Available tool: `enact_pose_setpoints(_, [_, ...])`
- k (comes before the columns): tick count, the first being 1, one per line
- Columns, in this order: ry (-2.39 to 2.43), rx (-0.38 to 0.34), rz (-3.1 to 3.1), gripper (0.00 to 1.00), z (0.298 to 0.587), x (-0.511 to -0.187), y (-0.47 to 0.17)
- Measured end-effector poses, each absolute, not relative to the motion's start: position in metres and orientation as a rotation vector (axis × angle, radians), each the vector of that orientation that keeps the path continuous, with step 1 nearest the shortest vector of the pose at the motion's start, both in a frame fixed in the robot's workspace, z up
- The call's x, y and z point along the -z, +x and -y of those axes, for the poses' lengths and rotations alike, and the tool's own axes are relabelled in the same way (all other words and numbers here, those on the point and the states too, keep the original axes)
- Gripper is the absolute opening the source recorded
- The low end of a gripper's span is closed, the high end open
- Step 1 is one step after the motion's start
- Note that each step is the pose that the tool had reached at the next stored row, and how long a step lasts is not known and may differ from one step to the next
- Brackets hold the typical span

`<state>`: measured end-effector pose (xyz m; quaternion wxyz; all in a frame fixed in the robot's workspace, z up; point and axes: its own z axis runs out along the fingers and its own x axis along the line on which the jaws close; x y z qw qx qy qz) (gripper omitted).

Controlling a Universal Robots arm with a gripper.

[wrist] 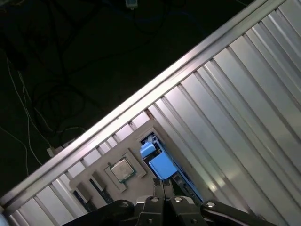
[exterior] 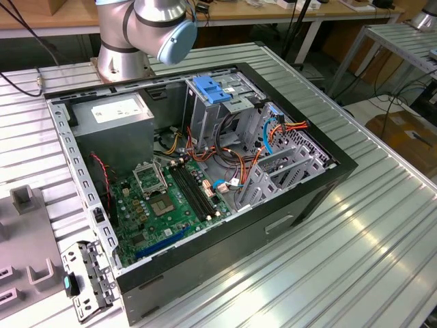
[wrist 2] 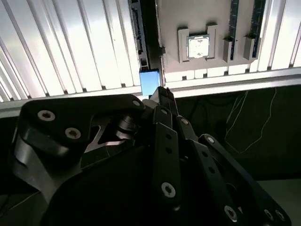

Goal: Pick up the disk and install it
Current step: 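Pick up the disk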

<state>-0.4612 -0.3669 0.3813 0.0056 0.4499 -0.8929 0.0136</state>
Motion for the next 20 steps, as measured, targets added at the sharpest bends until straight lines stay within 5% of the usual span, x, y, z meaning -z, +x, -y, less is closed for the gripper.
enact_pose_setpoints(20, [1.915, -0.045, 2.482, 0.11, 0.3669, -0.3813, -0.4612])
